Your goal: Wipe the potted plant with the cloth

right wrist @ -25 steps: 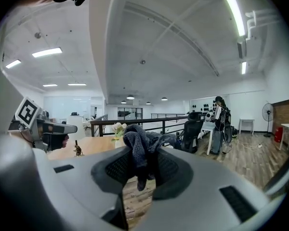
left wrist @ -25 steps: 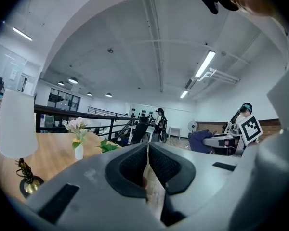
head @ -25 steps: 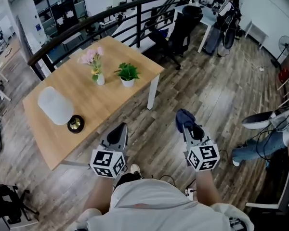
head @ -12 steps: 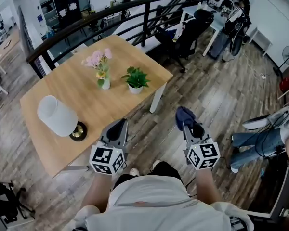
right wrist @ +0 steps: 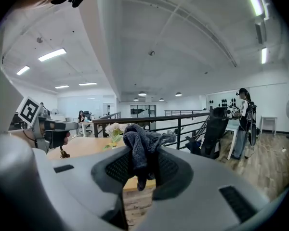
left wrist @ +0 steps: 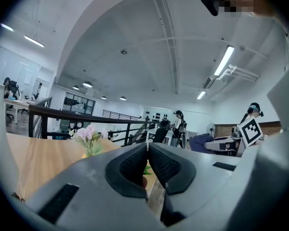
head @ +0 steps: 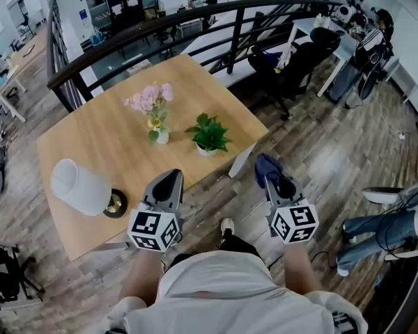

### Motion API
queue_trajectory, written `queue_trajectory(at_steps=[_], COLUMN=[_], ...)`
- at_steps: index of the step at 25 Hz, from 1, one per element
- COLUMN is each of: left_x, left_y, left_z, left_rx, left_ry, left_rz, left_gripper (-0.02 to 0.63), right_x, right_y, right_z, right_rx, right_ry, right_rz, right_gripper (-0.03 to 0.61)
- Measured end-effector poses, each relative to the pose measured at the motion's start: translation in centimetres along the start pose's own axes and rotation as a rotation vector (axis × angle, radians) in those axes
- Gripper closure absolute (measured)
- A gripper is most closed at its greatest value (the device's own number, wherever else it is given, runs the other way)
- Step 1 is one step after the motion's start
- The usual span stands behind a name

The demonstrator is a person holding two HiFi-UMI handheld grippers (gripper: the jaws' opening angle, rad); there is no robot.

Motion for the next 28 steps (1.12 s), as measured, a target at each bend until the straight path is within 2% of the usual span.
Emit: queue_trajectory(at_steps=[9,15,19,23,28], left_x=[2.2,3.9,5.4,7.5,11.8], left_y=[1.8,0.8,-0.6,-2.6,-4.6], left_z=[7.7,10.4,10.9,11.4,11.2], left_rx=[0.013,0.032,0.076,0.1,0.15], left_ry=[0.161,0.259,0.305,0.306,0.26], left_rz=[-0.02,-0.079,-0.123,-0.185,-0.22], left_gripper=[0.591,0.591,0.591,0.591,0.591], right_x=[-5.1,-7.1,-6.3,-5.1,-3.2], right_y=[2.6,1.6,0.5,-1.0,-1.2], right_z=[11.3,17.3,20.1,22.1,23.6], right_rx=[0.019,0.06,0.109,0.165,0.206], right_ry=[0.163,0.246,0.292,0.31,0.268], right_rz=[0.016,0.036,0.056,0.04,0.032], right_gripper=[0.434,0.434,0.434,0.434,0.434])
Point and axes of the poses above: the fingertips, and each gripper's own axes: z forward along the fingers, x to its left, y out of its top, the point moved 6 cm from there along -z, backward along the fingers, and after that the axes turned 13 degrees about -y, right-handed, at the moved point
